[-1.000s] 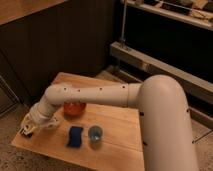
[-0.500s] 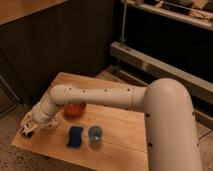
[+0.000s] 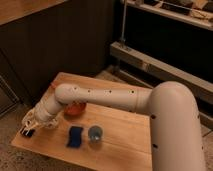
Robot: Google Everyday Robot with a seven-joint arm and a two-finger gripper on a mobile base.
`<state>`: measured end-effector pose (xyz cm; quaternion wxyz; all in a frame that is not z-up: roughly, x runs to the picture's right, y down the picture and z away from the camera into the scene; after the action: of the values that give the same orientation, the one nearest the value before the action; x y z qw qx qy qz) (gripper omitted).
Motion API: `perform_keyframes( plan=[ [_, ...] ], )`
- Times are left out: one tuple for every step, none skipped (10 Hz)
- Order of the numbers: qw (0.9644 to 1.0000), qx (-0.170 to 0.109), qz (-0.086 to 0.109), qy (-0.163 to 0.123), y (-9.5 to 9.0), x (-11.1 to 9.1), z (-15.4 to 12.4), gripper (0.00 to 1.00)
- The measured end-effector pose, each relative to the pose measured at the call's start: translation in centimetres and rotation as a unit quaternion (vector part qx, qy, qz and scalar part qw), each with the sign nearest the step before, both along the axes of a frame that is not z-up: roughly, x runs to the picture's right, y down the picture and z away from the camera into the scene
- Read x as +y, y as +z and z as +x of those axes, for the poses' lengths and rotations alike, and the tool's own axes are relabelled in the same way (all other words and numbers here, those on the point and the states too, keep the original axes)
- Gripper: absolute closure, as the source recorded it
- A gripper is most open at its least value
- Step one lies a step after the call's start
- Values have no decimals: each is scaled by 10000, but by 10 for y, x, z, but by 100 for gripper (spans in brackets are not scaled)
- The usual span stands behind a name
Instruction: Stand the bottle upright
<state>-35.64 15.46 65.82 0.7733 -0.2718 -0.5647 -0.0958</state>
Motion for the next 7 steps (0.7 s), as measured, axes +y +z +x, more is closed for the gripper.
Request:
perform_keyframes(
  plan=[
    [9999, -3, -96, 53, 2, 3, 1, 76],
    [9998, -9, -163, 90, 3, 5, 2, 76],
    [9997, -30, -209, 127, 4, 5, 2, 76],
    [9995, -57, -251, 166, 4, 6, 2, 76],
    [9993, -82, -286, 206, 4, 5, 2, 76],
    [9992, -102, -300, 232, 4, 5, 2, 76],
    [9992, -113, -302, 248, 3, 4, 2, 76]
  ],
)
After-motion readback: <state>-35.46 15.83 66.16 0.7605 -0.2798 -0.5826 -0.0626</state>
